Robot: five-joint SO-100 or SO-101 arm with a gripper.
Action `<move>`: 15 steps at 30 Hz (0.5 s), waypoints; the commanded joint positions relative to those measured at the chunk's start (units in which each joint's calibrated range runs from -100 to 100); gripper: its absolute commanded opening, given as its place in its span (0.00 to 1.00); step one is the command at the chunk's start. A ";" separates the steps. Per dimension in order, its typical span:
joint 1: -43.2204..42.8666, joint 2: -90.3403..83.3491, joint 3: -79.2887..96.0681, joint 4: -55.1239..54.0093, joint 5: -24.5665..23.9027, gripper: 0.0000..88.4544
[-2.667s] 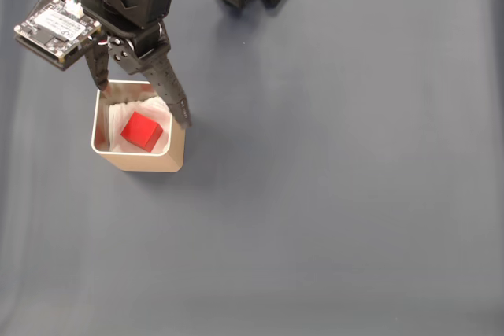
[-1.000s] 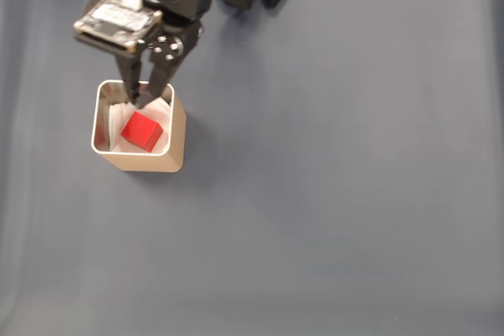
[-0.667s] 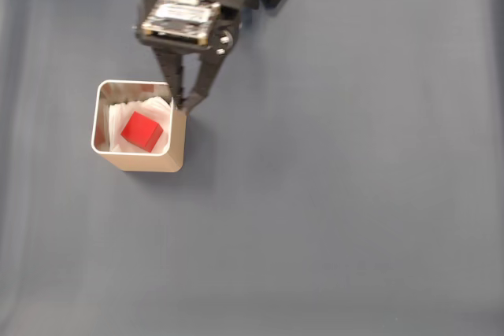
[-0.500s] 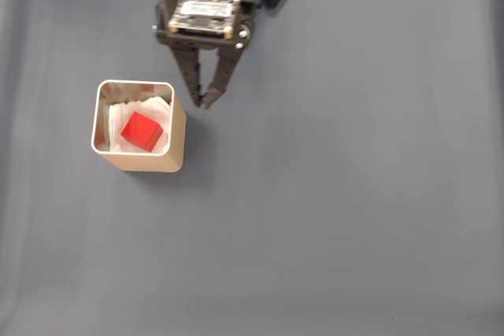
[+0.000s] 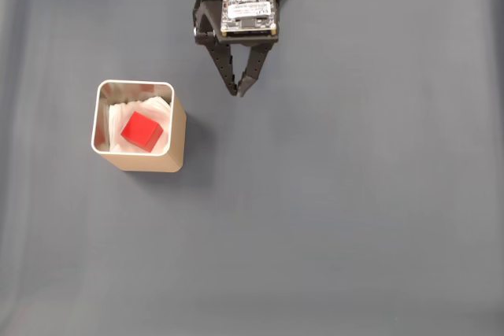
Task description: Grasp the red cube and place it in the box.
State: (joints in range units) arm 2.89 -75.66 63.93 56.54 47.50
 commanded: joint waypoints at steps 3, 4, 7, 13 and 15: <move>-0.30 -5.48 5.62 0.95 0.24 0.00; -0.23 -6.43 6.99 1.28 0.24 0.00; -0.16 -9.98 11.45 1.77 0.20 0.00; -0.09 -15.17 18.02 4.64 -0.24 0.00; -0.02 -16.38 19.75 5.46 -0.63 0.00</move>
State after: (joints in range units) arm 2.82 -90.37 83.33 61.01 47.50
